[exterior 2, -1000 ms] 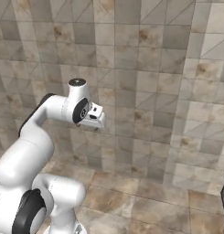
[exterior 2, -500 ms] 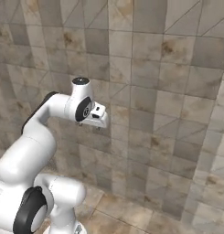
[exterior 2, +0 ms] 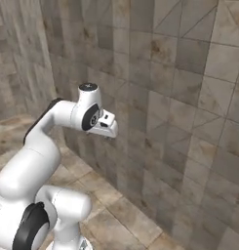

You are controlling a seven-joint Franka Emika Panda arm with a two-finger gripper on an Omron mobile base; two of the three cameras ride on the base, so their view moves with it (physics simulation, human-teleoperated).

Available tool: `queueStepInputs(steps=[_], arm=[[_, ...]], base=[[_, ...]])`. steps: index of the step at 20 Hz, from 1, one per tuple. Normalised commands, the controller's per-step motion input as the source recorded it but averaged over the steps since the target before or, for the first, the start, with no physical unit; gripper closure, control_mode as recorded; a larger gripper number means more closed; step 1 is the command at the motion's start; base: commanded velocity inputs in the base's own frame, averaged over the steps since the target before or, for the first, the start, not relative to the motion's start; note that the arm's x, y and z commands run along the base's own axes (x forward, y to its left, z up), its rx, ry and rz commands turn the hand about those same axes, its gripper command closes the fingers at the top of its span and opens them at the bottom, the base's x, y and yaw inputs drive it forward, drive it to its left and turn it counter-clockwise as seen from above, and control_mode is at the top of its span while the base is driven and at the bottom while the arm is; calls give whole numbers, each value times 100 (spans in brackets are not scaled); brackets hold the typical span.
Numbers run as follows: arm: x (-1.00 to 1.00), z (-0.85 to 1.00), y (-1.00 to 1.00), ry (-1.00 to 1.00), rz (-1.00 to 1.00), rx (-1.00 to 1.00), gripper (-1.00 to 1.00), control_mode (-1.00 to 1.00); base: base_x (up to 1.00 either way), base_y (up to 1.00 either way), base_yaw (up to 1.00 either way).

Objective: Place the large bottle from the dining counter next to the other large bottle outside the sink, and place the small bottle from the dining counter next to the other small bottle inside the sink.

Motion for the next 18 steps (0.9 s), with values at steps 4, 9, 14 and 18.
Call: queueStepInputs(steps=[4,9,14,18], arm=[[0,0,0,0,0,0,-100,100],[0,0,0,0,0,0,-100,100],[0,0,0,0,0,0,-100,100],[0,0,0,0,0,0,-100,100]], base=[[99,0,41],[100,0,36],[95,39,46],[77,54,58]])
